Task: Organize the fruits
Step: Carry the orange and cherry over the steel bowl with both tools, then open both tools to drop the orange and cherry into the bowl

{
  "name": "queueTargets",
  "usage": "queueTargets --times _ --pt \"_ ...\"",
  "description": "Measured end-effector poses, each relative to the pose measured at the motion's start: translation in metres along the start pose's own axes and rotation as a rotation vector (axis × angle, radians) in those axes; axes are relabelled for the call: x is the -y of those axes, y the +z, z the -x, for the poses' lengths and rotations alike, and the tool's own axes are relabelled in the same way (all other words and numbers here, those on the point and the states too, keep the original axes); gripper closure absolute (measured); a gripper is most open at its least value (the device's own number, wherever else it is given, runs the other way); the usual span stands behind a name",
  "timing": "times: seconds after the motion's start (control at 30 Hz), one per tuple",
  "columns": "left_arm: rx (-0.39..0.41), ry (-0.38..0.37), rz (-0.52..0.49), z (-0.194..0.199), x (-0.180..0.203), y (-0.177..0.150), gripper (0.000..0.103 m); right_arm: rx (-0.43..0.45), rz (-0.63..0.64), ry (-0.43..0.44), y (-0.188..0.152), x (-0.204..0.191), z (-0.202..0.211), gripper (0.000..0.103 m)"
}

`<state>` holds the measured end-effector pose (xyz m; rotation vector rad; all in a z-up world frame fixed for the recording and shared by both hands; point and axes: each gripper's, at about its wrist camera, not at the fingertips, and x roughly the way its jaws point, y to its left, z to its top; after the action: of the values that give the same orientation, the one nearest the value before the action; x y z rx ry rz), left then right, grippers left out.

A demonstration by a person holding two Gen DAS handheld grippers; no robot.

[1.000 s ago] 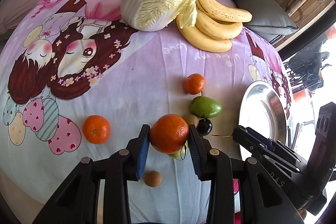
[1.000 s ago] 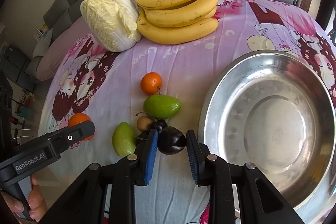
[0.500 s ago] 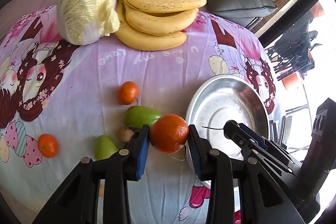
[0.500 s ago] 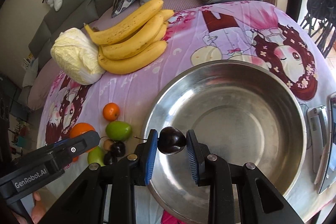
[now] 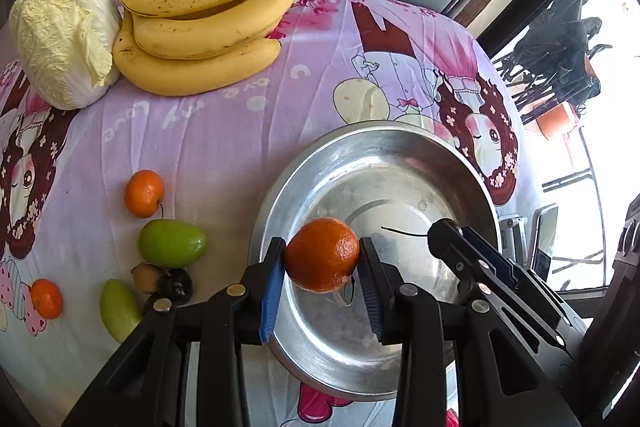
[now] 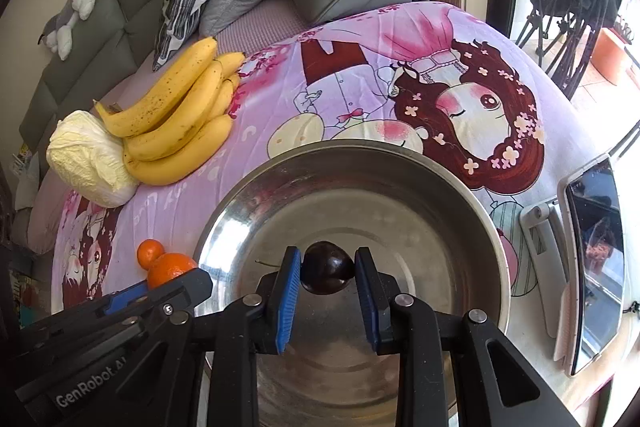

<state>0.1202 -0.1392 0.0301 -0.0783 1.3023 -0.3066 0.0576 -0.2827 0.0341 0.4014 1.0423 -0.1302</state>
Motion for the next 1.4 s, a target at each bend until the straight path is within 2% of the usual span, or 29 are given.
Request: queueTargets --times 0.47,0.9,1.03,1.1,1.13,1.23,1.3,1.4 --pt "-0.063 0.035 0.014 -0.031 0.010 0.006 0.065 -0.081 -0.063 -0.052 0.003 0.030 -0.025 0.072" --pt "-0.090 0.035 0.034 -0.043 0.007 0.003 0.066 -0.125 -0.078 -0.068 0.001 0.033 -0.034 0.071" --pt "-0.080 0.028 0.035 -0.039 0.007 0.004 0.065 -0.121 -0.088 -0.070 0.001 0.034 -0.031 0.065" --pt "-0.072 0.031 0.039 -0.035 0.005 0.004 0.064 -0.115 -0.092 -0.070 0.002 0.034 -0.028 0.054" --pt "-0.068 0.030 0.042 -0.033 0.004 0.003 0.064 -0.112 -0.093 -0.069 0.002 0.035 -0.027 0.053" --pt "-0.049 0.026 0.049 -0.023 -0.001 -0.002 0.057 -0.105 -0.092 -0.071 0.001 0.034 -0.020 0.049" --pt "-0.028 0.030 0.044 -0.014 -0.003 -0.006 0.055 -0.093 -0.088 -0.065 0.000 0.033 -0.014 0.042" --pt "0.011 0.025 0.039 0.000 -0.008 -0.012 0.051 -0.076 -0.084 -0.056 0.000 0.031 -0.007 0.039"
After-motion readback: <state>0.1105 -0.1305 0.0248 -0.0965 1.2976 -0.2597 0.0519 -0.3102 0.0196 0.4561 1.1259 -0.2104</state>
